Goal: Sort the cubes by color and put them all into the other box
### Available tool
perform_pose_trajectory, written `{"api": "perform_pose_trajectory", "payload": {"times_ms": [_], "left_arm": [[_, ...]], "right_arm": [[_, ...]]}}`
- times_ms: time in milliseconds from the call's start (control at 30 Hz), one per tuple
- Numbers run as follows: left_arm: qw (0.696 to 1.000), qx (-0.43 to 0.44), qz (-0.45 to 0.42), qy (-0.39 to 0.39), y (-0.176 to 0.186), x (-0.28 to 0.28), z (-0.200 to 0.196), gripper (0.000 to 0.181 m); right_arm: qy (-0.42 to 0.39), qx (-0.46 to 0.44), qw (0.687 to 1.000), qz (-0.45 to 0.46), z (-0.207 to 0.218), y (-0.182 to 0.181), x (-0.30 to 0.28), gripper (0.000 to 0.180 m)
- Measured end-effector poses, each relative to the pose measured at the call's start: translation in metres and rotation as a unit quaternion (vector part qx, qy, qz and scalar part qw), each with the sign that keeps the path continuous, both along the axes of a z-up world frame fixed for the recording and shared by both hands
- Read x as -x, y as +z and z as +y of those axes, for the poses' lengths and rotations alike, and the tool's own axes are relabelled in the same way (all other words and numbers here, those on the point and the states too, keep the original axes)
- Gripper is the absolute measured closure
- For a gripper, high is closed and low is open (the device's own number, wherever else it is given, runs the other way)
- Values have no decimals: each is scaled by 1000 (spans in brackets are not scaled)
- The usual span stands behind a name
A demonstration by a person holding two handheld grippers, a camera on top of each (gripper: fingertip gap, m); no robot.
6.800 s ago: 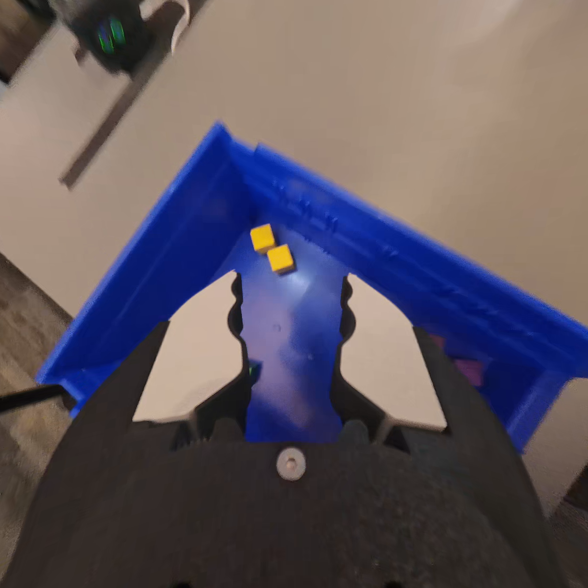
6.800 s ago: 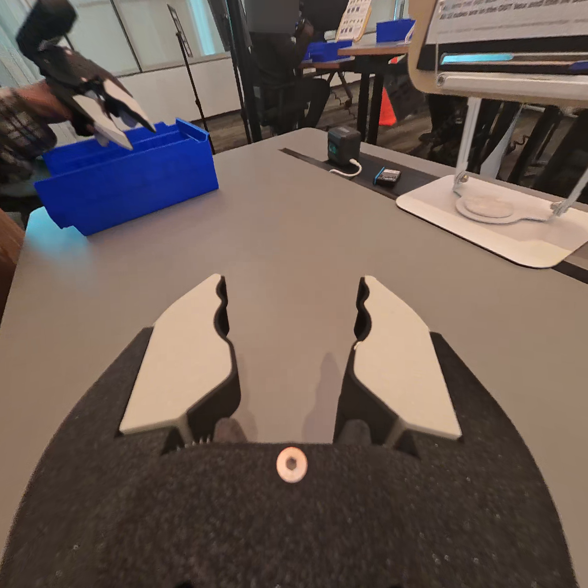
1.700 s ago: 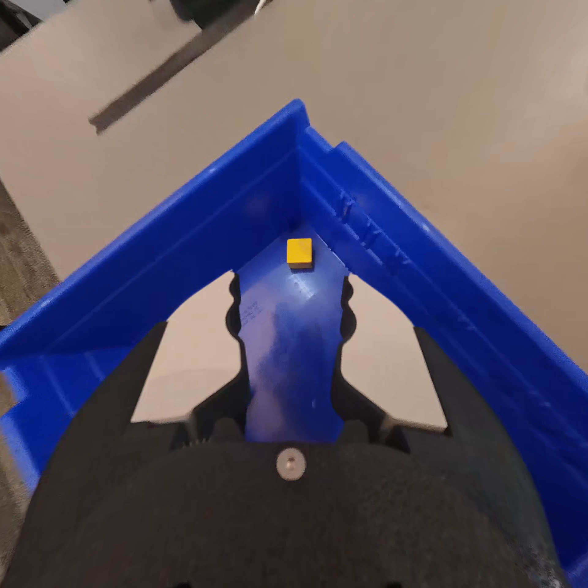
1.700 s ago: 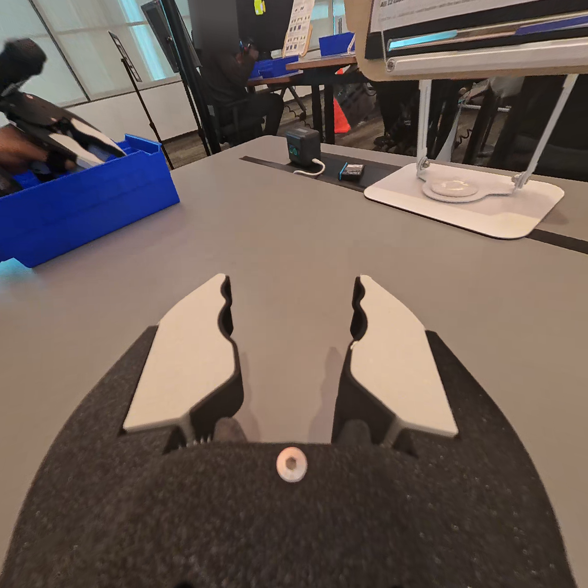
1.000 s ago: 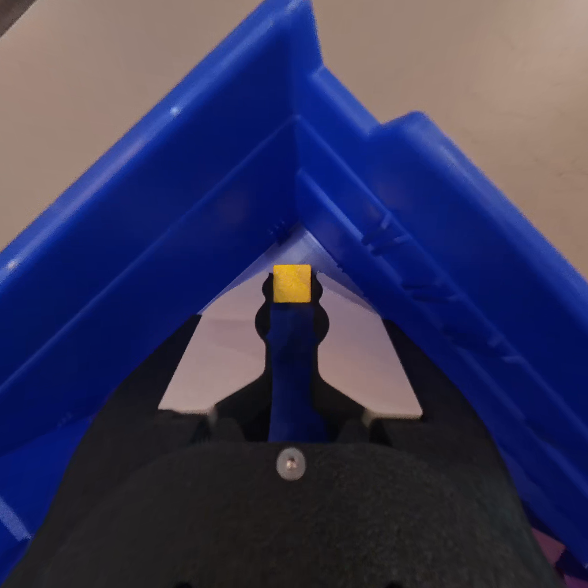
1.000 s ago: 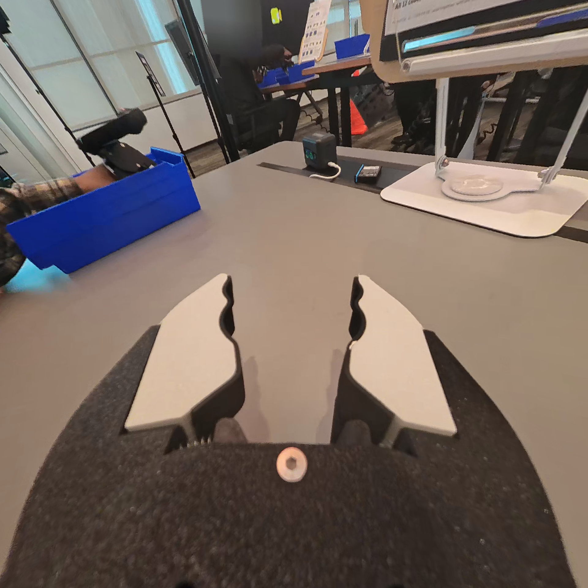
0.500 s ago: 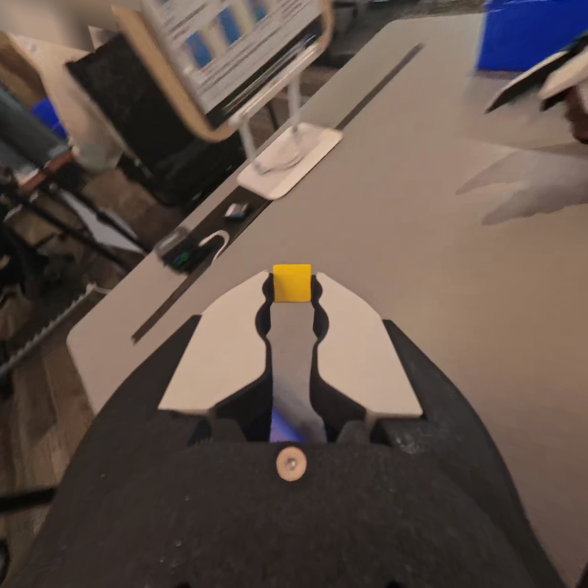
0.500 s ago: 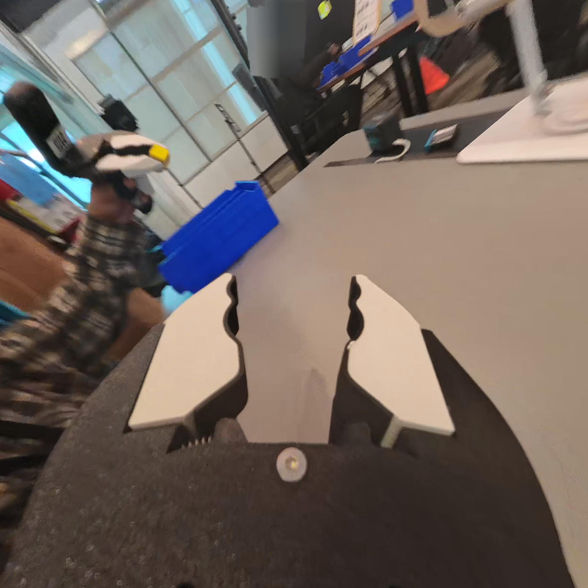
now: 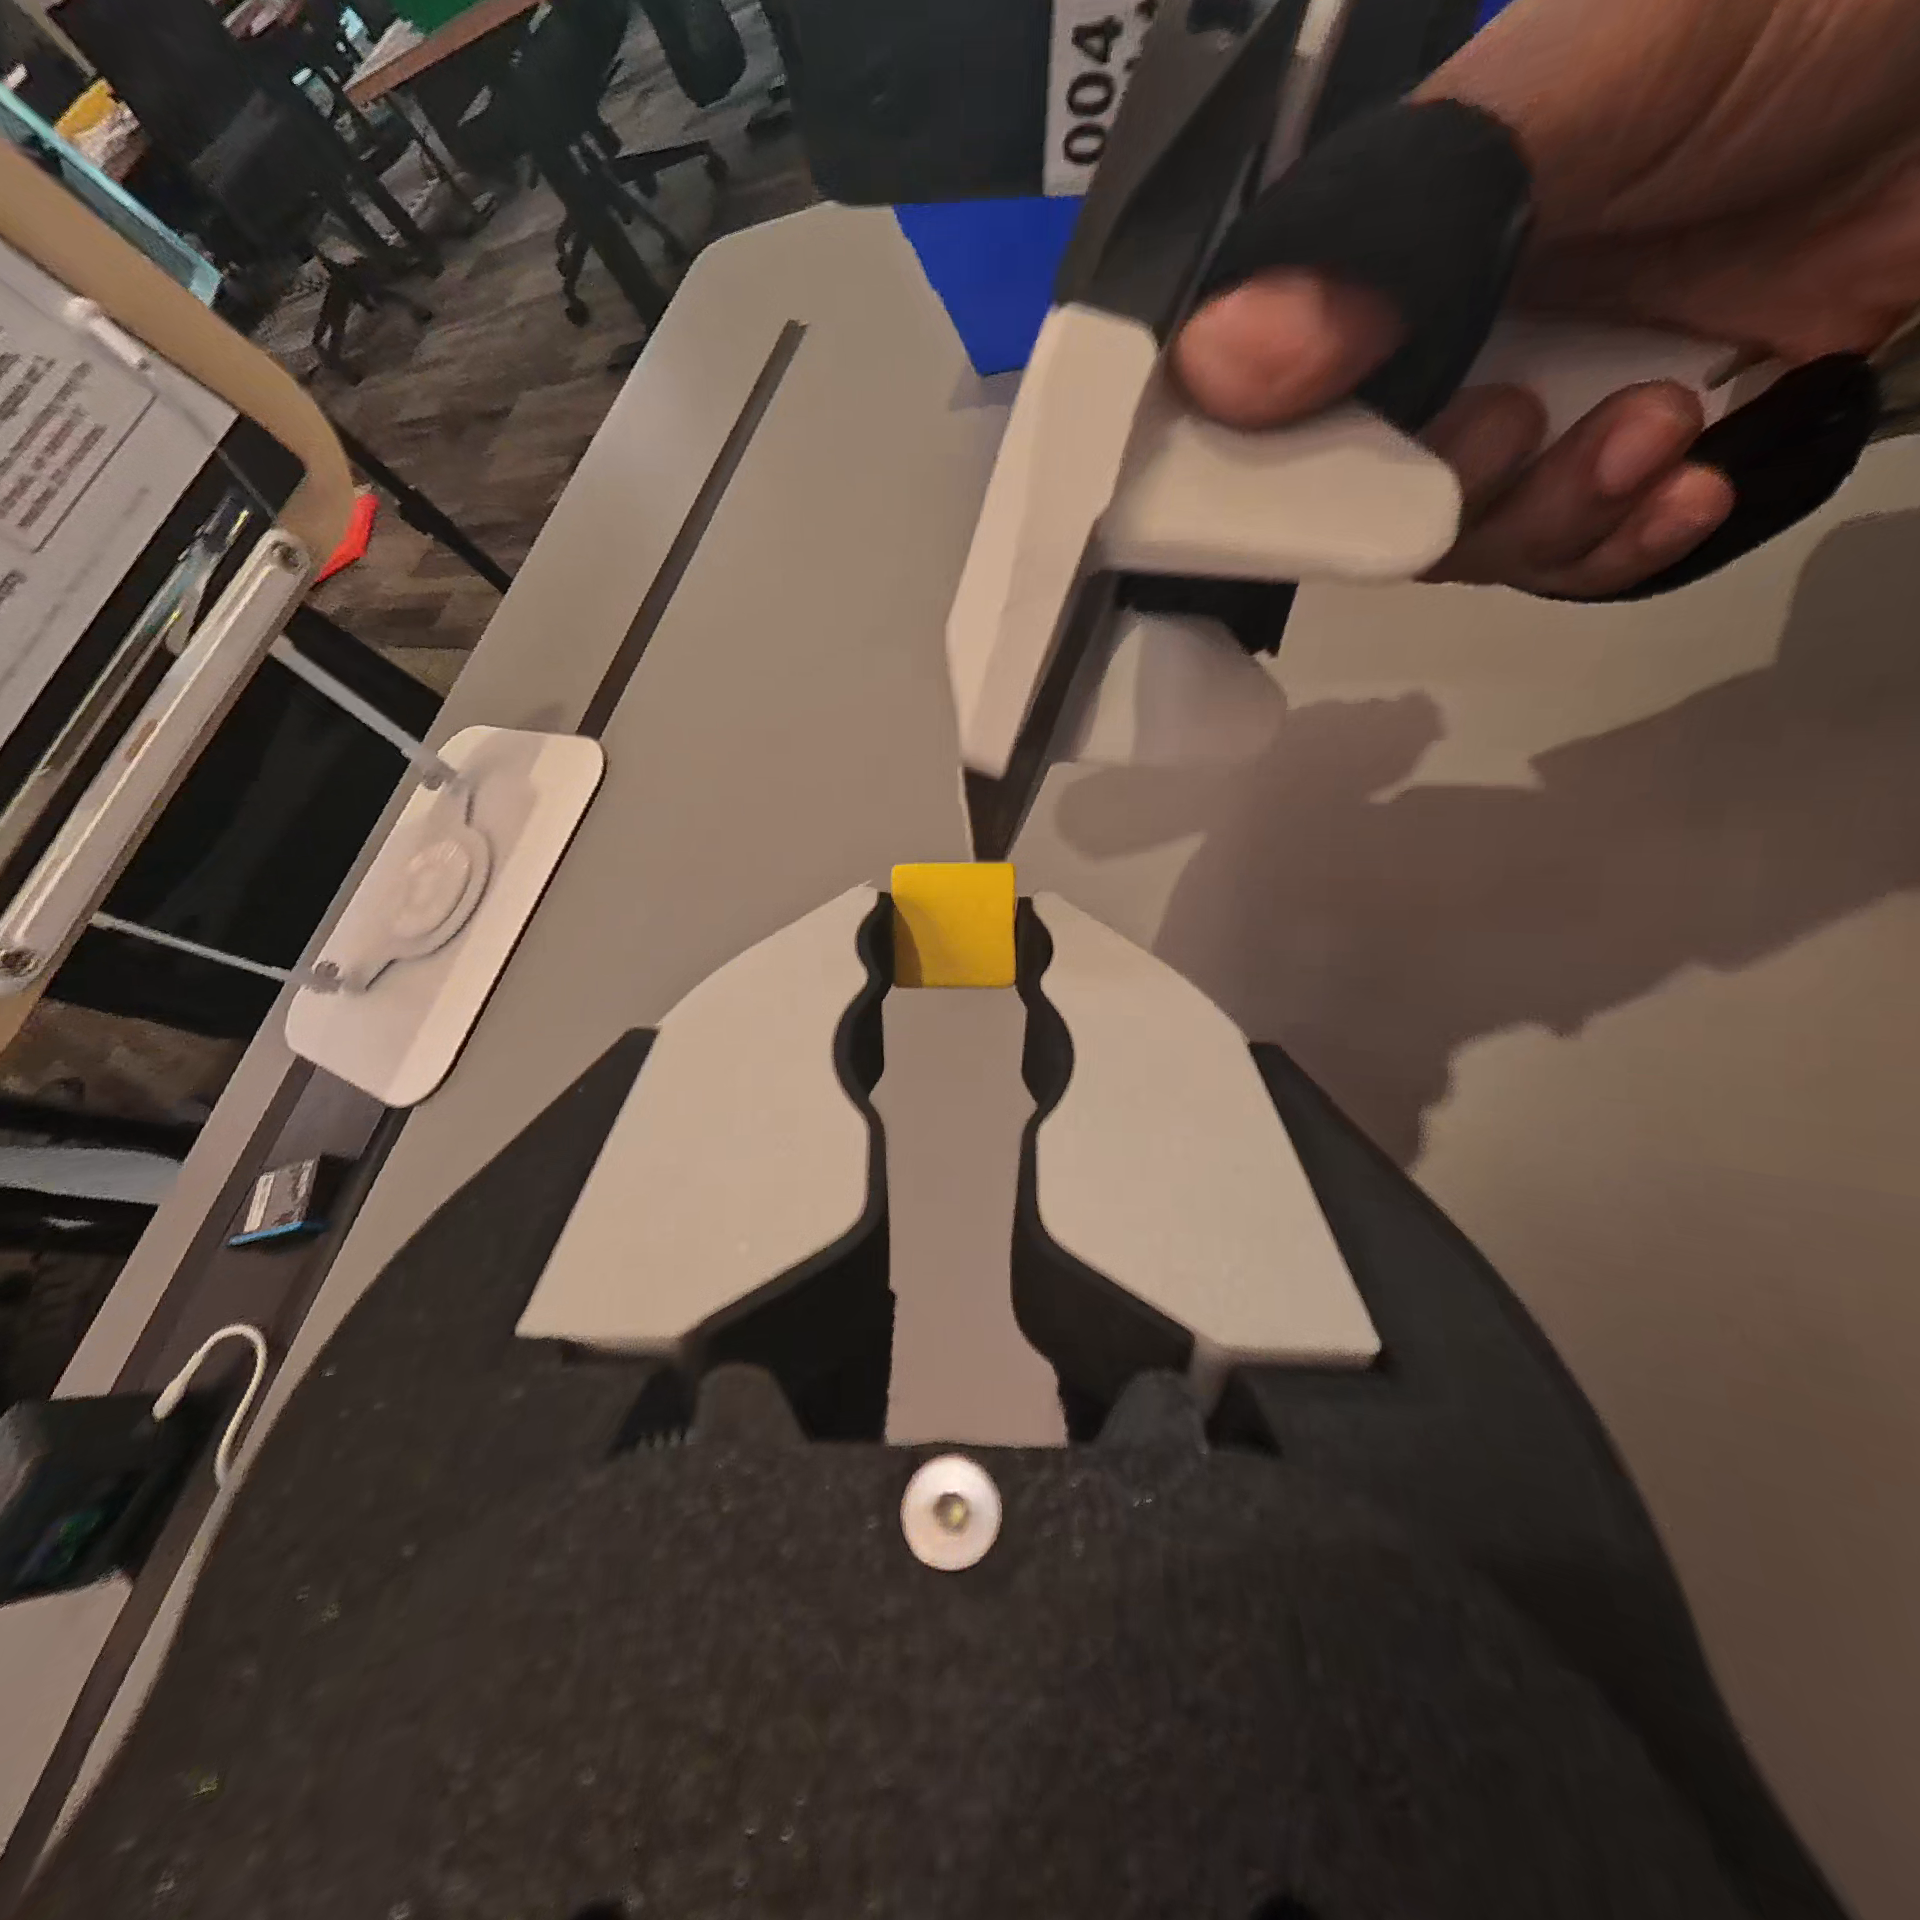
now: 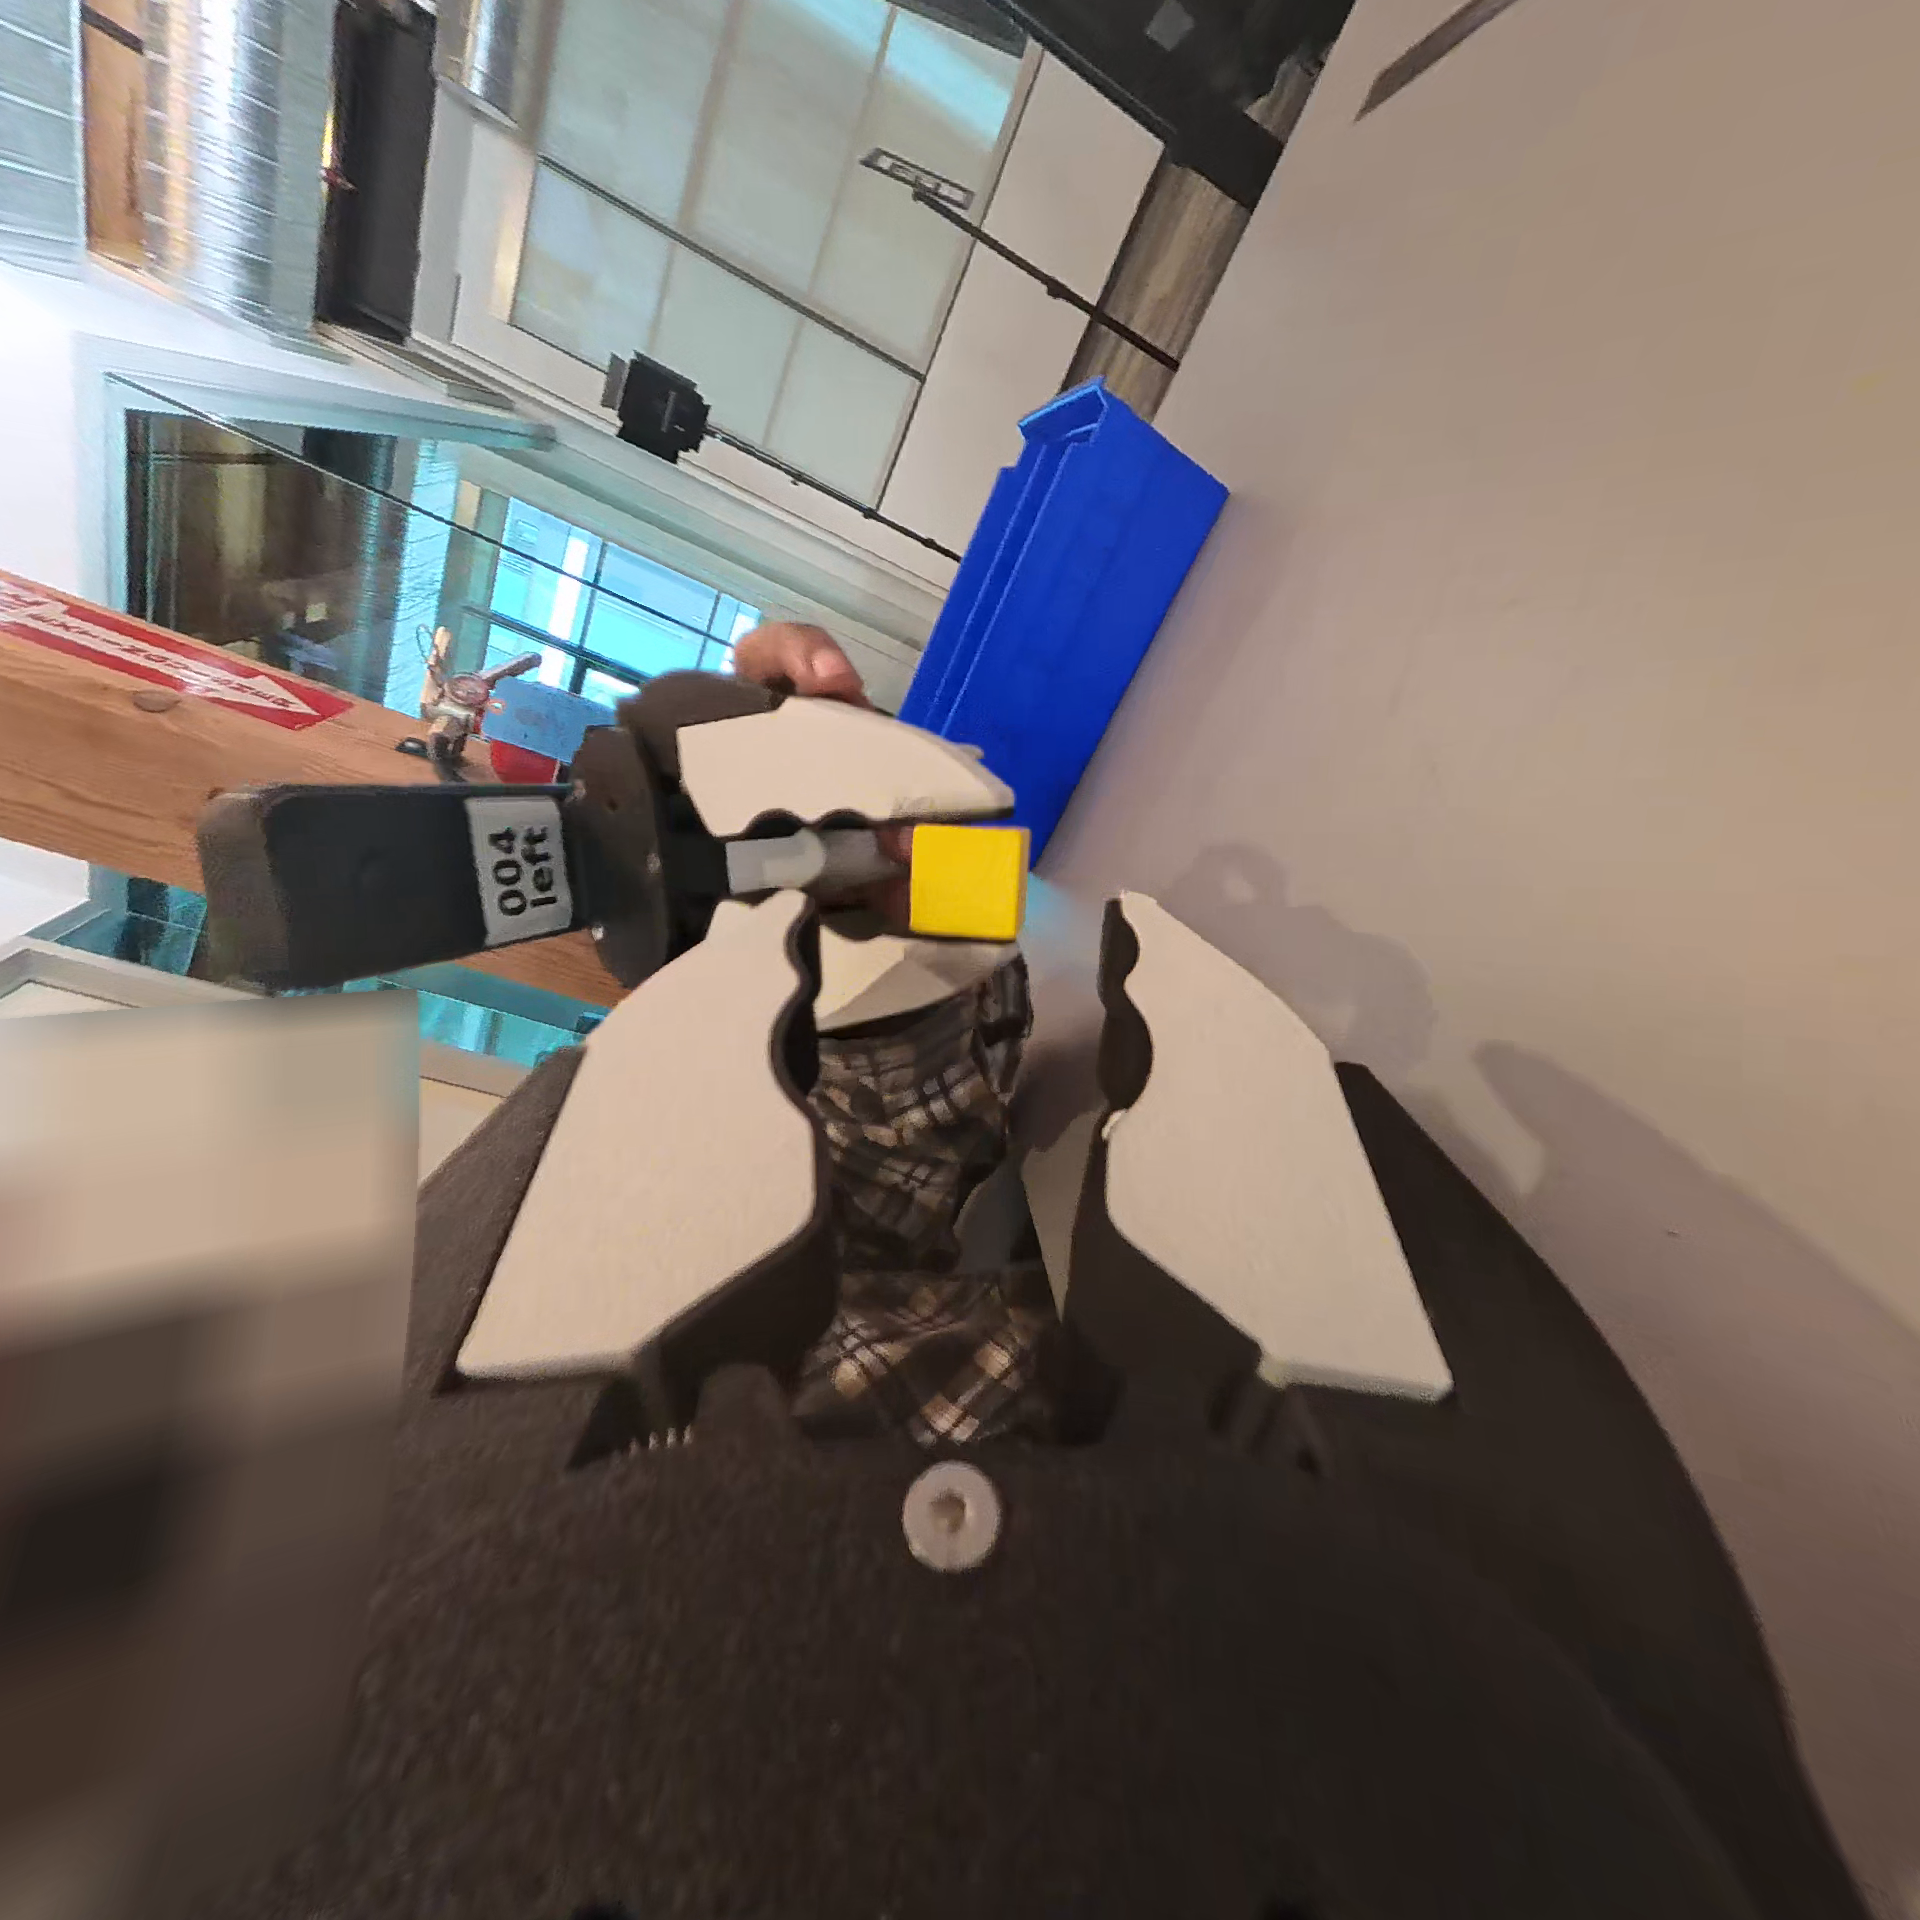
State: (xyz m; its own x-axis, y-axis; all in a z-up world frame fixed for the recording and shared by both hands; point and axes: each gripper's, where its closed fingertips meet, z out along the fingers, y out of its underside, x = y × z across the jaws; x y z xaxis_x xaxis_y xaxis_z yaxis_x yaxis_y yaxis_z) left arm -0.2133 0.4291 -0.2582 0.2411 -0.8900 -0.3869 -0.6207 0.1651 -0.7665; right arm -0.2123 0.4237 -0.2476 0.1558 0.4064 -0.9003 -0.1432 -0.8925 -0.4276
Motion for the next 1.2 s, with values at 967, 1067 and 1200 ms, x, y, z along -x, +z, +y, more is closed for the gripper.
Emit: {"api": "perform_pose_trajectory", "payload": {"times_ms": [967, 1067, 1200], "left_arm": [[980, 130, -145, -47, -52, -6, 18, 103], [981, 129, -135, -48, -58, -8, 18, 105], [981, 134, -130, -47, -63, -10, 19, 106]], "right_arm": [[-187, 81, 752, -626, 70, -89, -484, 157], [-166, 112, 720, -665, 66, -120, -505, 157], [-159, 134, 698, -685, 66, -143, -519, 157]]}}
